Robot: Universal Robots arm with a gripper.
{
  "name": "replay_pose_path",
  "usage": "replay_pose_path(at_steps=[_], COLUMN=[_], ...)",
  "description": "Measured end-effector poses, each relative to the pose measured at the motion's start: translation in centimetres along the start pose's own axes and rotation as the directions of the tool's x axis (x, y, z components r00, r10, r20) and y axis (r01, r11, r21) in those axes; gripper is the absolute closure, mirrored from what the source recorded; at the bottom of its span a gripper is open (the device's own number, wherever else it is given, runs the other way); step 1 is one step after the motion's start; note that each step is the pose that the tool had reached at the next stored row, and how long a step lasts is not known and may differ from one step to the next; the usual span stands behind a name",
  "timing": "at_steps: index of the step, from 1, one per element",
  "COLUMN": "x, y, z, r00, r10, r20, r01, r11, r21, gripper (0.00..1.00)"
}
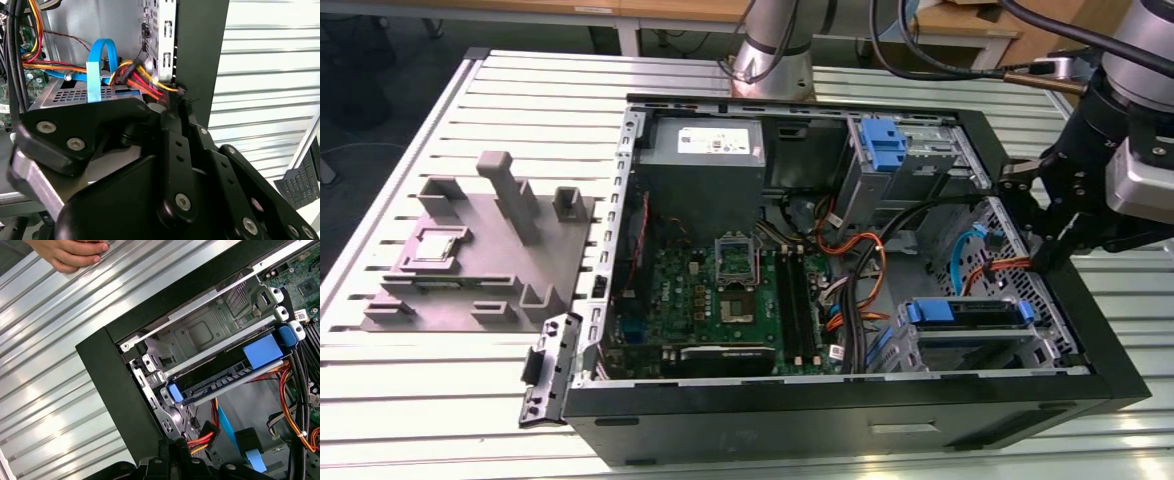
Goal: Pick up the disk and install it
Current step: 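Insert the first disk wire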
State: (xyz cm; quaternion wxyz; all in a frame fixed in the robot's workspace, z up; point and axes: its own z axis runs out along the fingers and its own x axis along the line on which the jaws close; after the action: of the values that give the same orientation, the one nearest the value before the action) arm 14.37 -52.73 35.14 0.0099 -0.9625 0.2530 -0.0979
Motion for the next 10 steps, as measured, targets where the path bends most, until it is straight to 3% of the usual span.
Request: replay_pose_path(at_steps=[2, 10], x=[-0.01, 0.0], y=[0.0, -0.01], z=[0.02, -0.02], r00=[1.0, 1.0], r10=[0.0, -0.001], r20=[0.0002, 0.0004], r01=[0.0, 0.001], r11=[1.0, 1.0], r21=[0.0003, 0.0005], gripper=[0.83, 0.83])
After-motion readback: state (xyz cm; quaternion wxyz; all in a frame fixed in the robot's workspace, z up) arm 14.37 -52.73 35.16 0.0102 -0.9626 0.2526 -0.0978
